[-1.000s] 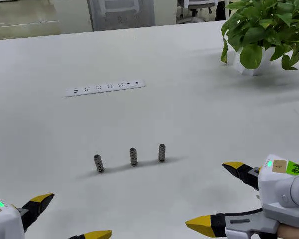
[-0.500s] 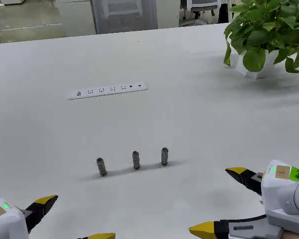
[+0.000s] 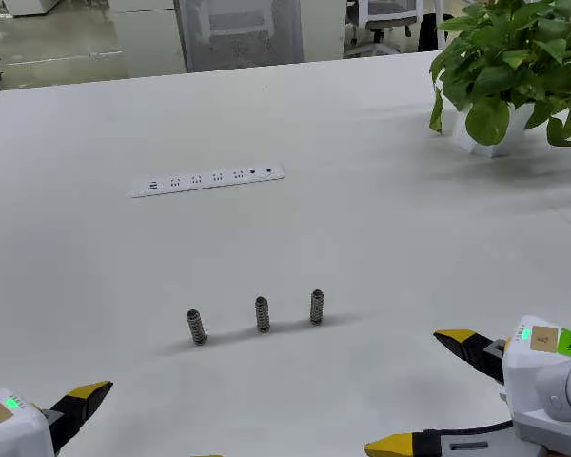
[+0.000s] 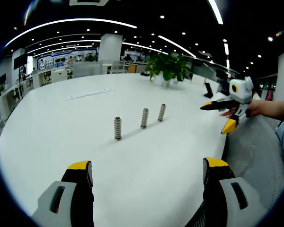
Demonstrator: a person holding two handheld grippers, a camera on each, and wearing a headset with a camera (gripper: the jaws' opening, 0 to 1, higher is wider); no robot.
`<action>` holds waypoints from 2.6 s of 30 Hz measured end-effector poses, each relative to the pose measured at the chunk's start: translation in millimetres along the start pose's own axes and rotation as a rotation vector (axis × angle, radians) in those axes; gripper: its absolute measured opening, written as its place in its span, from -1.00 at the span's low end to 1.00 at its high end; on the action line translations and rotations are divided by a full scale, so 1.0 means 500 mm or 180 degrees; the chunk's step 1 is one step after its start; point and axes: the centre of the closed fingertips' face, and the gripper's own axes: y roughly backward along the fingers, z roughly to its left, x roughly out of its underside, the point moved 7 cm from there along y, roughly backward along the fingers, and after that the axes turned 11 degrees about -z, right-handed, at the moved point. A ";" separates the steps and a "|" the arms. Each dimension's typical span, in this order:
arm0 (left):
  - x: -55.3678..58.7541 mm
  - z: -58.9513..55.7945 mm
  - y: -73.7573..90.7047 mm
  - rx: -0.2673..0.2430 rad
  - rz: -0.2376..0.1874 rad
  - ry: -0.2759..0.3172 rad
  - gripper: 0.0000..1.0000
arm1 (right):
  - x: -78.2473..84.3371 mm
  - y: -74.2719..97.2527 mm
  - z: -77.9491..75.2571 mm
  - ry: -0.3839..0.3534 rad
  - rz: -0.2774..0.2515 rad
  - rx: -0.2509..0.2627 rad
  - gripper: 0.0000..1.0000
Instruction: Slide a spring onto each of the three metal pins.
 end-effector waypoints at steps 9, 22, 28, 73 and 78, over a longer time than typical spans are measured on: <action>-0.007 0.000 -0.002 -0.0010 -0.0010 0.0012 0.98 | -0.001 0.000 0.001 0.0011 0.0013 0.0005 0.96; 0.003 0.002 -0.003 -0.0053 -0.0036 0.0076 0.97 | 0.001 0.000 -0.001 0.0010 0.0027 0.0007 0.96; 0.007 0.001 -0.004 -0.0047 -0.0041 0.0089 0.98 | 0.001 0.000 -0.001 0.0021 0.0046 0.0013 0.97; 0.006 -0.001 0.003 -0.0056 -0.0042 0.0154 0.98 | 0.001 0.000 0.002 0.0036 0.0038 -0.0004 0.98; 0.008 -0.001 0.006 -0.0052 -0.0023 0.0151 0.98 | -0.001 0.001 0.003 0.0037 0.0036 -0.0009 0.98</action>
